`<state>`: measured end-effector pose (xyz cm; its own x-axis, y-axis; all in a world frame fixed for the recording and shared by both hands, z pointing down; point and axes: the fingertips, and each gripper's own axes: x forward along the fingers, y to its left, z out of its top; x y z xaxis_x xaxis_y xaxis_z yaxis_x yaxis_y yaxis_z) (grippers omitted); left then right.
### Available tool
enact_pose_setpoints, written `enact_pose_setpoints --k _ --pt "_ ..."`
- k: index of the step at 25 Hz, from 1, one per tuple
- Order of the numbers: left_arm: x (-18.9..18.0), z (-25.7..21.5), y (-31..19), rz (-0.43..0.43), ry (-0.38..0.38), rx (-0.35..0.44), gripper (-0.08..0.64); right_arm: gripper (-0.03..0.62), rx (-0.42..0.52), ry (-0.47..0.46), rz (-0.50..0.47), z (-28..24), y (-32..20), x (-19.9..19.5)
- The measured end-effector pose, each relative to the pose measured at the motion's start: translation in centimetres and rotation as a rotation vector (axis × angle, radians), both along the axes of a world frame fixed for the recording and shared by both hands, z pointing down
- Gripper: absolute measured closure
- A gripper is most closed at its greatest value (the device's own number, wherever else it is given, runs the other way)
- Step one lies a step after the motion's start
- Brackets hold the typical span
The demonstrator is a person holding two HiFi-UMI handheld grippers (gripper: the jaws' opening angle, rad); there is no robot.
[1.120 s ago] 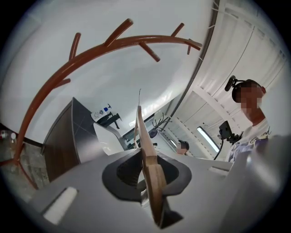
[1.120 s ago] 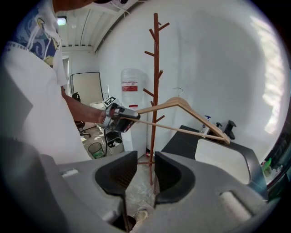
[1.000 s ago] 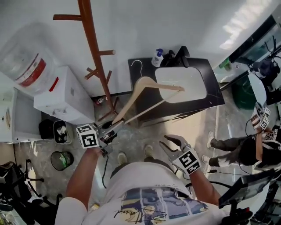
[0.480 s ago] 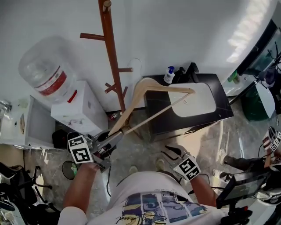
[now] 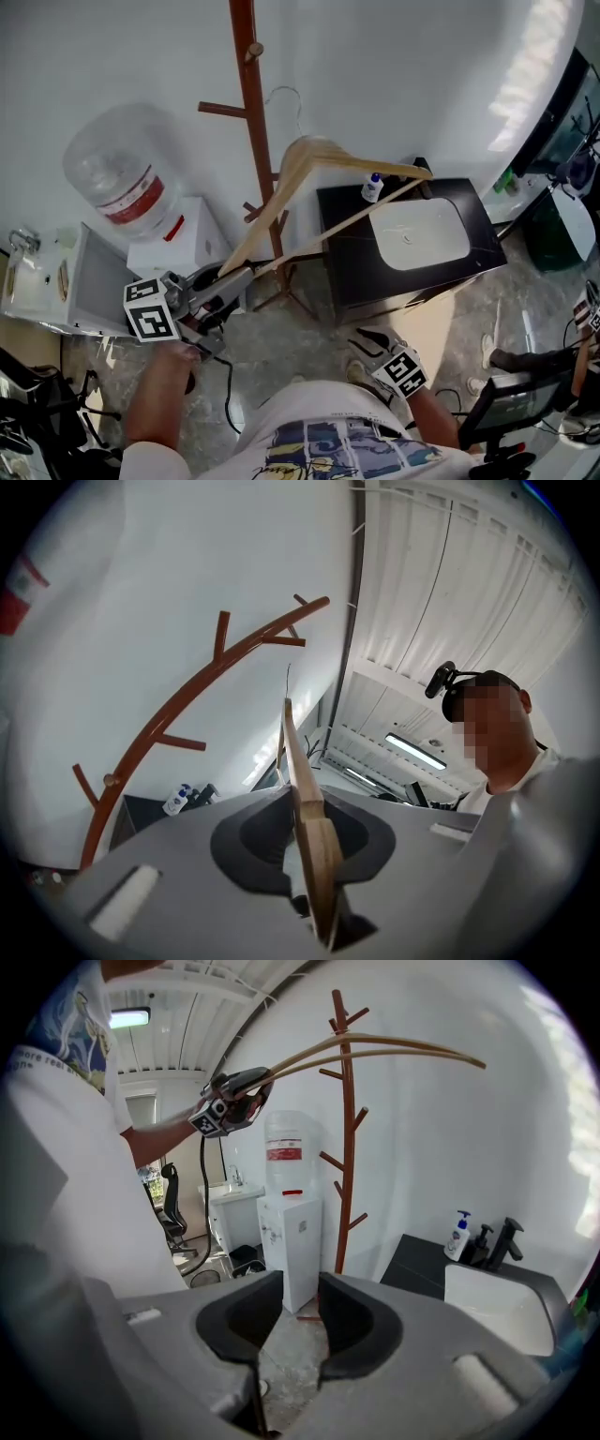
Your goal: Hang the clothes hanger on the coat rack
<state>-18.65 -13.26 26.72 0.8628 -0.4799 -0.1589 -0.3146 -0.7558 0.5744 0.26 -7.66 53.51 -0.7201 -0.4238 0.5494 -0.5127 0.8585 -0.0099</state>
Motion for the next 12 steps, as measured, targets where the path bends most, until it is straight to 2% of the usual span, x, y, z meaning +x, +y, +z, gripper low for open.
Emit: enact_pose_setpoints --k 6,12 --pt "-0.4 -4.4 -3.3 0.021 -0.018 0.075 0.514 0.474 -0.001 -0.016 0.008 0.0 0.0 -0.7" --pt "-1.4 -7.5 -5.8 0.007 -0.013 0.134 0.514 0.474 -0.009 -0.018 0.038 0.1 -0.2 0.0"
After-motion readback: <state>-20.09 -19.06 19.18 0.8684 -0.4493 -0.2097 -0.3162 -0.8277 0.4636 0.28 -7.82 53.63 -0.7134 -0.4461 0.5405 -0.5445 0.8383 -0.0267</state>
